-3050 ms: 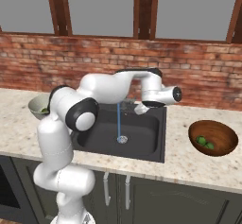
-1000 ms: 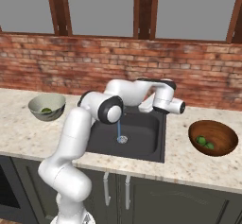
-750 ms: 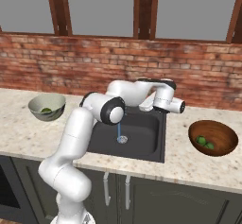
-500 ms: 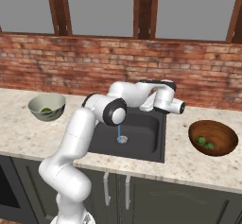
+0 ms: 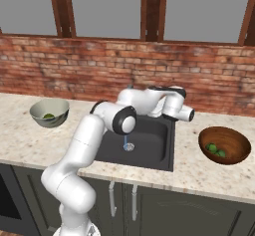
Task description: Pick the avocados from the sink and place them in one bowl. Place the lime in the other bowl. Then turn off the sink faucet.
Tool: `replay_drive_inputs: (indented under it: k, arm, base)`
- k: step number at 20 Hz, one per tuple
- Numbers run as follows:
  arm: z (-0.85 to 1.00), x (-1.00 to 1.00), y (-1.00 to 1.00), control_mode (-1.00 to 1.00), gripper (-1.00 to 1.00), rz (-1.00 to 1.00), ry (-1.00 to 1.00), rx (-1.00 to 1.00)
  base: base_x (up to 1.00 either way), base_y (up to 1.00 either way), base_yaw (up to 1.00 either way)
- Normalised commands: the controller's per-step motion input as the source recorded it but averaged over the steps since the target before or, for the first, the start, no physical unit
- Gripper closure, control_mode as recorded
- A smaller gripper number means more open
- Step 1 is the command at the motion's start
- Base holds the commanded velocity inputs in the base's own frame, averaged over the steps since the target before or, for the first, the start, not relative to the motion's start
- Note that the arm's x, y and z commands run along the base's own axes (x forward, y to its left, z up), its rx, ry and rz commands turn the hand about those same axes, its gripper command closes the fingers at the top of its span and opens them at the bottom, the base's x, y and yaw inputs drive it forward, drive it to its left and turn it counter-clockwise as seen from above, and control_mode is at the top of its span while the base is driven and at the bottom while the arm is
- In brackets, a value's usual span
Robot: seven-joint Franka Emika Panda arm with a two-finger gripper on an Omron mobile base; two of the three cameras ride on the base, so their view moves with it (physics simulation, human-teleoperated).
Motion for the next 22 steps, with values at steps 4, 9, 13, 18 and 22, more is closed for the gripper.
replay_drive_inputs:
  k: [4,9,13,18,22]
  arm:
    - [-0.03,0.09,0.04,-1.0,-1.0,0.0,0.0,0.04]
    - [0.0,0.01,0.09,-1.0,-1.0,0.0,0.0,0.03]
    - [0.0,0.0,0.14,-1.0,-1.0,0.0,0.04,0.0]
    - [0.0,0.0,0.07,-1.0,-1.0,0.0,0.07,0.0]
    - [0.0,0.06,0.0,-1.0,-1.0,0.0,0.02,0.0]
  base:
    - [0.0,0.0,0.0]
    - [0.0,0.0,0.0]
    - [0.0,0.0,0.0]
    - [0.0,0.0,0.0]
    - [0.0,0.0,0.0]
